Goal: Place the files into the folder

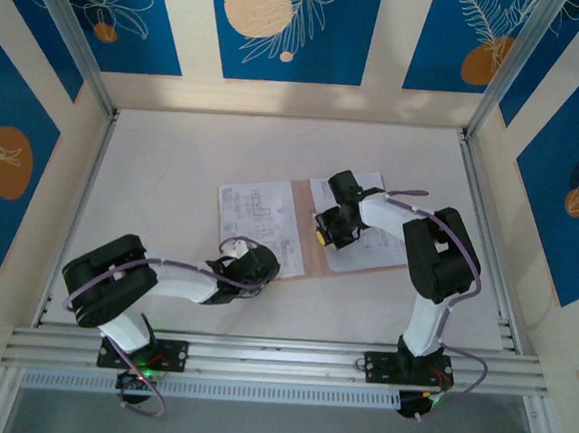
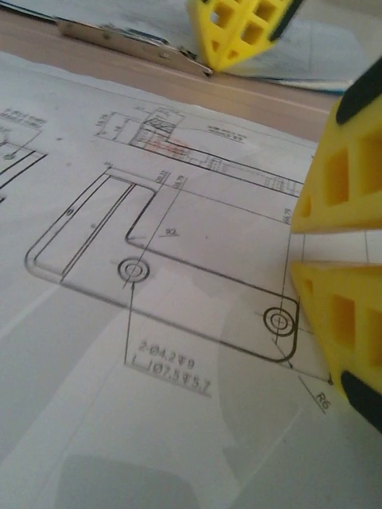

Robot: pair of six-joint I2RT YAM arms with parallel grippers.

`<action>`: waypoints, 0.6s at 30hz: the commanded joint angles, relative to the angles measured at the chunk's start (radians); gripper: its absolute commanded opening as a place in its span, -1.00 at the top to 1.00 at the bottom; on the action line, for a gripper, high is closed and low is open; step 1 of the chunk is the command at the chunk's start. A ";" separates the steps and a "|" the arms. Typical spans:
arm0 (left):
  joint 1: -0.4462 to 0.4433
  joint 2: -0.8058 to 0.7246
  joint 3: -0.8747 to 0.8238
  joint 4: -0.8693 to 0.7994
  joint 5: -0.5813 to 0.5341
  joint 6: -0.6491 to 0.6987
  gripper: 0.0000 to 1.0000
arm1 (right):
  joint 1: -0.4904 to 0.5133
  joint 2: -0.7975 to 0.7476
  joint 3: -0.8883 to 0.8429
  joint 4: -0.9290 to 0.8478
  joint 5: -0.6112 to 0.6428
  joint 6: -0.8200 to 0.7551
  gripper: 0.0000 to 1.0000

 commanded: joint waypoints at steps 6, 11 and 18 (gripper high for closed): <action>0.048 -0.071 0.084 -0.231 0.063 0.167 0.43 | 0.024 0.178 -0.050 -0.210 0.149 0.008 1.00; 0.133 -0.062 0.042 -0.196 0.156 0.216 0.41 | 0.036 0.177 -0.023 -0.225 0.150 -0.001 1.00; 0.147 -0.082 0.052 -0.231 0.152 0.267 0.38 | 0.066 0.076 0.005 -0.178 0.148 -0.081 0.93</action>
